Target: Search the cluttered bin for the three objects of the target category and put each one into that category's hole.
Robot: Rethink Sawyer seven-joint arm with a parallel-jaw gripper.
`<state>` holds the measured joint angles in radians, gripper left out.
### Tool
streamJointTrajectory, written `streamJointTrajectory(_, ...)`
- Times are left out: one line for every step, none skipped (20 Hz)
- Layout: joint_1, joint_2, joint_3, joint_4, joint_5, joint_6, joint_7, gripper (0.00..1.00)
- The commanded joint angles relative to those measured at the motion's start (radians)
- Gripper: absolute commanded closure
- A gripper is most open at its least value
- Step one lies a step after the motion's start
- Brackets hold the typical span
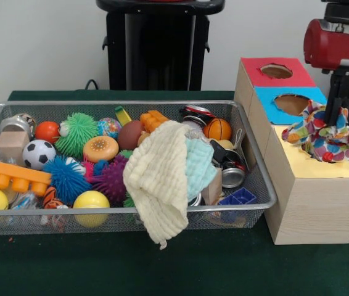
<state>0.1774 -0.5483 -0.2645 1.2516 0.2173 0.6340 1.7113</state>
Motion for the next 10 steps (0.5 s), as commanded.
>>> streamJointTrajectory(0.005, 0.053, 0.017, 0.107, 0.026, 0.135, 0.273, 1.00)
streamJointTrajectory(0.006, 0.053, 0.018, 0.105, 0.030, 0.141, 0.279, 1.00)
streamJointTrajectory(0.009, 0.052, 0.019, 0.105, 0.034, 0.145, 0.282, 1.00)
streamJointTrajectory(0.012, 0.051, 0.019, 0.108, 0.036, 0.147, 0.286, 1.00)
streamJointTrajectory(0.015, 0.050, 0.020, 0.110, 0.039, 0.150, 0.290, 1.00)
streamJointTrajectory(0.017, 0.049, 0.018, 0.113, 0.040, 0.149, 0.292, 1.00)
streamJointTrajectory(0.020, 0.048, 0.017, 0.116, 0.041, 0.148, 0.295, 1.00)
streamJointTrajectory(0.022, 0.047, 0.016, 0.121, 0.041, 0.146, 0.293, 1.00)
streamJointTrajectory(0.020, 0.047, 0.016, 0.121, 0.039, 0.147, 0.287, 1.00)
streamJointTrajectory(0.022, 0.046, 0.014, 0.125, 0.038, 0.143, 0.288, 1.00)
